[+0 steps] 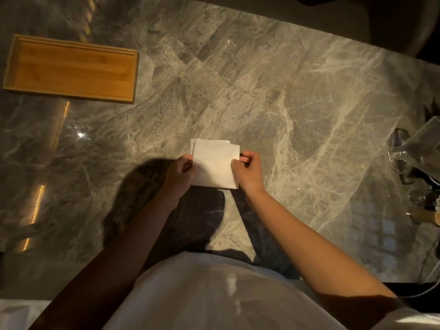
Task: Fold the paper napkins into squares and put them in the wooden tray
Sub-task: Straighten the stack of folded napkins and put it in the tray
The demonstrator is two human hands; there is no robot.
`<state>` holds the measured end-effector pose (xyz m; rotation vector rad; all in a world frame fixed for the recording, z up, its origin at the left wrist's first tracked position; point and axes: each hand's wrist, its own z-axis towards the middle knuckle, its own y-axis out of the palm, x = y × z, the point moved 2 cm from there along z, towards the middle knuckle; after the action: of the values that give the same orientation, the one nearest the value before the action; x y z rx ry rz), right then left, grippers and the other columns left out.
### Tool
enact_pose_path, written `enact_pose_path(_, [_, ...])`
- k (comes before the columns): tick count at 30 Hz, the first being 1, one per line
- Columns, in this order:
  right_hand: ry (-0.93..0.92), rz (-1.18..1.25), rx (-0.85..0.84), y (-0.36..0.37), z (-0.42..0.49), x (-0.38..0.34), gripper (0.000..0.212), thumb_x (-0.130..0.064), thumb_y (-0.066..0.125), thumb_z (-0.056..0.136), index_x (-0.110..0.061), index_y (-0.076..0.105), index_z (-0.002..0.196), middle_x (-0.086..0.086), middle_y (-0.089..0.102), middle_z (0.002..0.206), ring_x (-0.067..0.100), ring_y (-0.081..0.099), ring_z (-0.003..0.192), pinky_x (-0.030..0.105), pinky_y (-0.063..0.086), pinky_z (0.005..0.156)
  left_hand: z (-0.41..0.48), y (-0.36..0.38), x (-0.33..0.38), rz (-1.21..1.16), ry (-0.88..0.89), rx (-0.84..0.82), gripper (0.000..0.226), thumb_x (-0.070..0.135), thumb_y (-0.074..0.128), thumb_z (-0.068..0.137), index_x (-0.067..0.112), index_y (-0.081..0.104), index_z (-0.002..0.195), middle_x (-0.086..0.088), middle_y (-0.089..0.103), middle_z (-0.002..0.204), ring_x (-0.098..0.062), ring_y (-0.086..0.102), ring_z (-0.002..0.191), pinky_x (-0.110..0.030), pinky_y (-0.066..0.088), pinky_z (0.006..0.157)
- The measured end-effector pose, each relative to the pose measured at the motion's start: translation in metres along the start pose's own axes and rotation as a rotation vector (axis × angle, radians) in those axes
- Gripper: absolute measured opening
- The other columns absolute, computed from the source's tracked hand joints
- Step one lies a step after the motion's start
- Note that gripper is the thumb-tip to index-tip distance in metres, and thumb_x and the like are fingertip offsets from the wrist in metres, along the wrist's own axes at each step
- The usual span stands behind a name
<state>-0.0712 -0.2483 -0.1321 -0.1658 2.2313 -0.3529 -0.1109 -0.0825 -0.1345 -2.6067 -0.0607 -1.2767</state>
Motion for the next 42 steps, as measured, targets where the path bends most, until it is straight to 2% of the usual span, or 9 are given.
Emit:
enact_pose_path(3, [0.028, 0.023, -0.001, 0.0, 0.004, -0.001, 0.034, -0.017, 0.059, 0.09, -0.002, 0.048, 0.118, -0.001, 0.052, 0.085, 0.013, 0.054, 0.078, 0.036, 0.05, 0.081, 0.004, -0.001, 0.003, -0.018, -0.043, -0.031, 0.022, 0.013, 0.056, 0.088, 0.019, 0.06, 0.109, -0.007, 0.064, 0.114, -0.02, 0.057, 0.105, -0.035, 0.046, 0.092])
enact_pose_path(6, [0.044, 0.033, -0.003, 0.001, 0.005, 0.001, 0.033, -0.023, 0.061, 0.09, -0.003, 0.05, 0.115, -0.001, 0.054, 0.085, 0.013, 0.055, 0.079, 0.035, 0.05, 0.083, 0.006, -0.002, 0.003, -0.045, -0.052, -0.044, 0.025, 0.015, 0.056, 0.088, 0.025, 0.058, 0.111, -0.006, 0.064, 0.116, -0.021, 0.057, 0.107, -0.033, 0.047, 0.087])
enact_pose_path(12, [0.02, 0.049, -0.032, -0.001, 0.002, 0.001, 0.024, -0.025, 0.064, 0.089, -0.01, 0.051, 0.102, -0.003, 0.056, 0.085, 0.008, 0.056, 0.073, 0.026, 0.05, 0.069, 0.006, -0.003, -0.001, -0.061, -0.093, -0.063, 0.04, 0.004, 0.051, 0.087, 0.019, 0.054, 0.123, -0.01, 0.062, 0.119, -0.026, 0.056, 0.113, -0.046, 0.045, 0.1])
enact_pose_path(19, [-0.121, -0.018, -0.044, -0.002, 0.003, -0.002, 0.012, -0.003, 0.059, 0.088, -0.004, 0.06, 0.1, -0.006, 0.048, 0.061, 0.005, 0.046, 0.056, 0.018, 0.044, 0.058, 0.007, -0.001, -0.003, -0.051, -0.098, -0.016, 0.043, 0.003, 0.05, 0.084, 0.021, 0.052, 0.123, -0.011, 0.06, 0.12, -0.026, 0.054, 0.112, -0.05, 0.044, 0.101])
enact_pose_path(27, [-0.195, 0.044, -0.076, 0.005, 0.011, -0.013, 0.023, 0.003, 0.056, 0.088, -0.004, 0.059, 0.109, -0.004, 0.056, 0.07, -0.002, 0.053, 0.058, 0.013, 0.048, 0.06, 0.007, 0.002, -0.003, -0.028, -0.028, 0.156, 0.051, 0.006, 0.048, 0.087, 0.021, 0.038, 0.134, -0.009, 0.049, 0.131, -0.023, 0.048, 0.115, -0.038, 0.047, 0.091])
enact_pose_path(33, [-0.14, 0.009, -0.072, 0.009, 0.019, -0.008, 0.033, -0.002, 0.059, 0.089, -0.004, 0.055, 0.122, 0.011, 0.061, 0.107, 0.014, 0.058, 0.094, 0.019, 0.05, 0.082, 0.004, 0.009, -0.003, 0.17, -0.021, 0.247, 0.056, 0.003, 0.049, 0.087, 0.007, 0.033, 0.14, -0.017, 0.034, 0.138, -0.026, 0.038, 0.125, -0.019, 0.029, 0.093])
enact_pose_path(36, [-0.134, -0.008, -0.047, 0.011, 0.018, -0.006, 0.031, -0.001, 0.055, 0.091, -0.002, 0.055, 0.122, 0.015, 0.061, 0.116, 0.017, 0.058, 0.1, 0.024, 0.051, 0.087, 0.003, 0.011, -0.003, 0.196, -0.034, 0.259, 0.06, 0.006, 0.052, 0.087, 0.006, 0.029, 0.143, -0.018, 0.029, 0.144, -0.028, 0.031, 0.132, -0.028, 0.027, 0.105])
enact_pose_path(39, [-0.075, 0.004, 0.016, 0.012, 0.015, -0.002, 0.029, -0.003, 0.049, 0.093, -0.004, 0.053, 0.122, 0.016, 0.06, 0.119, 0.019, 0.057, 0.097, 0.036, 0.049, 0.09, -0.001, 0.014, -0.001, 0.114, -0.069, 0.275, 0.058, 0.011, 0.049, 0.09, 0.011, 0.026, 0.144, -0.014, 0.027, 0.146, -0.026, 0.034, 0.13, -0.03, 0.03, 0.1])
enact_pose_path(42, [-0.041, -0.005, 0.021, 0.019, 0.011, -0.002, 0.028, -0.006, 0.042, 0.096, -0.005, 0.049, 0.123, 0.014, 0.059, 0.116, 0.019, 0.054, 0.092, 0.036, 0.047, 0.083, -0.003, 0.02, 0.003, 0.038, -0.088, 0.293, 0.055, 0.014, 0.045, 0.094, 0.012, 0.025, 0.145, -0.012, 0.031, 0.146, -0.026, 0.036, 0.13, -0.029, 0.03, 0.1])
